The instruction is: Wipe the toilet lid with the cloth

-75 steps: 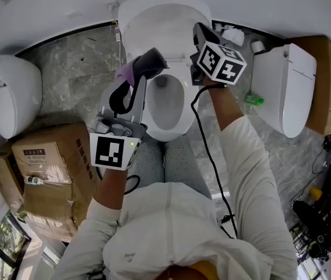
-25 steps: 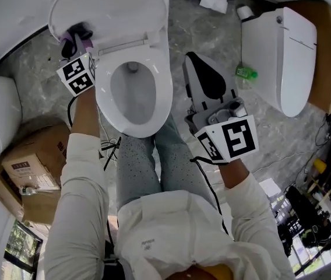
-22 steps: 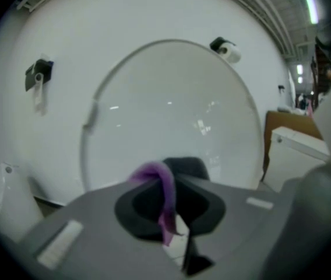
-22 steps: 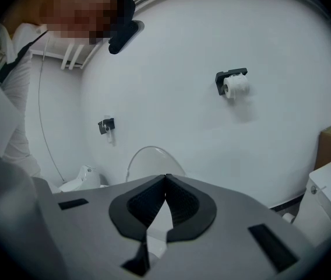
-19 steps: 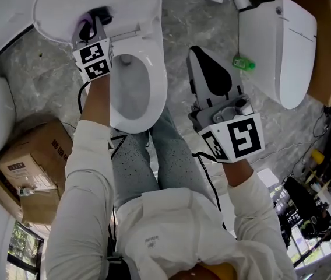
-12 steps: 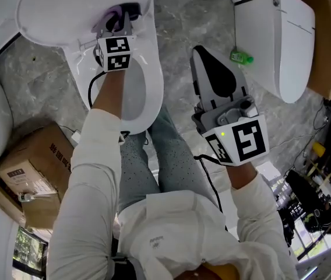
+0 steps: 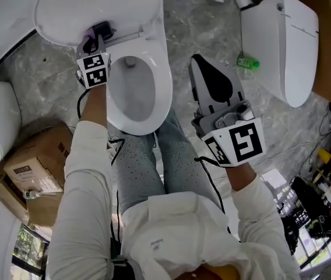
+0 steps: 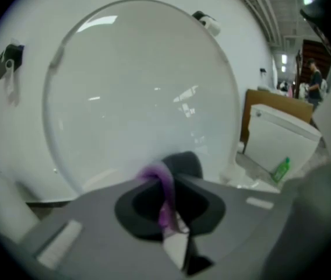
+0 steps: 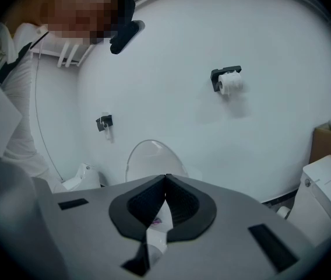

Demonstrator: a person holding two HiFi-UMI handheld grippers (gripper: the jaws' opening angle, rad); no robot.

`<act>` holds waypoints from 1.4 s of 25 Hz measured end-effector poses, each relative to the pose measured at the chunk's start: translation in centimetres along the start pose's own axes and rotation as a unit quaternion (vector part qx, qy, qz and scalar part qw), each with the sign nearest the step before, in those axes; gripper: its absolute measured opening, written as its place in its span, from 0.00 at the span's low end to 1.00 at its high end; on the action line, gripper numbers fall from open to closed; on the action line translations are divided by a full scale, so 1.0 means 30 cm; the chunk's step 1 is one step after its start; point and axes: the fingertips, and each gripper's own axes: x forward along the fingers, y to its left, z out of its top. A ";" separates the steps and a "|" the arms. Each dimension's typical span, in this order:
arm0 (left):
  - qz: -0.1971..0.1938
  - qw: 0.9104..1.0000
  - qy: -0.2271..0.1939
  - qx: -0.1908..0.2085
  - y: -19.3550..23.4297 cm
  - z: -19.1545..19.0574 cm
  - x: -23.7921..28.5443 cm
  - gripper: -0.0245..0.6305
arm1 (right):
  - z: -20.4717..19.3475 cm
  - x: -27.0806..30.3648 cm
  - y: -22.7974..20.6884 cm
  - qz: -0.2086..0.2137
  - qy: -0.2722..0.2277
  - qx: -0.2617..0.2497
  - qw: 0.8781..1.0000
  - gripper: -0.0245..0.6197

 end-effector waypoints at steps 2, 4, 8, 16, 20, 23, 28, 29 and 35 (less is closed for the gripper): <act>0.000 1.000 0.008 0.007 0.023 -0.020 -0.046 0.07 | 0.017 0.003 0.022 0.004 -0.004 0.004 1.000 0.06; -0.002 1.000 0.012 0.006 0.027 -0.036 -0.090 0.07 | 0.028 0.008 0.048 0.011 -0.007 0.005 1.000 0.06; -0.015 1.000 0.012 0.006 -0.011 -0.029 -0.176 0.07 | 0.041 0.012 0.090 0.021 -0.008 0.020 1.000 0.06; -0.025 1.000 0.003 -0.011 -0.050 0.022 -0.300 0.07 | 0.052 0.003 0.154 0.029 -0.013 0.024 0.999 0.06; -0.030 0.999 -0.021 -0.023 -0.068 0.090 -0.361 0.07 | 0.043 0.006 0.168 0.033 -0.010 0.022 0.999 0.06; -0.030 0.997 -0.055 -0.044 -0.067 0.173 -0.425 0.07 | 0.032 0.011 0.175 0.031 -0.007 0.022 0.999 0.06; -0.032 0.994 -0.107 -0.021 -0.070 0.307 -0.559 0.07 | 0.014 0.021 0.184 0.023 -0.004 0.033 0.999 0.06; -0.034 0.993 -0.115 -0.016 -0.074 0.327 -0.582 0.07 | 0.011 0.023 0.184 0.023 -0.003 0.034 0.999 0.06; -0.039 0.988 -0.150 -0.010 -0.088 0.438 -0.713 0.07 | 0.004 0.037 0.213 0.032 0.000 0.030 0.999 0.06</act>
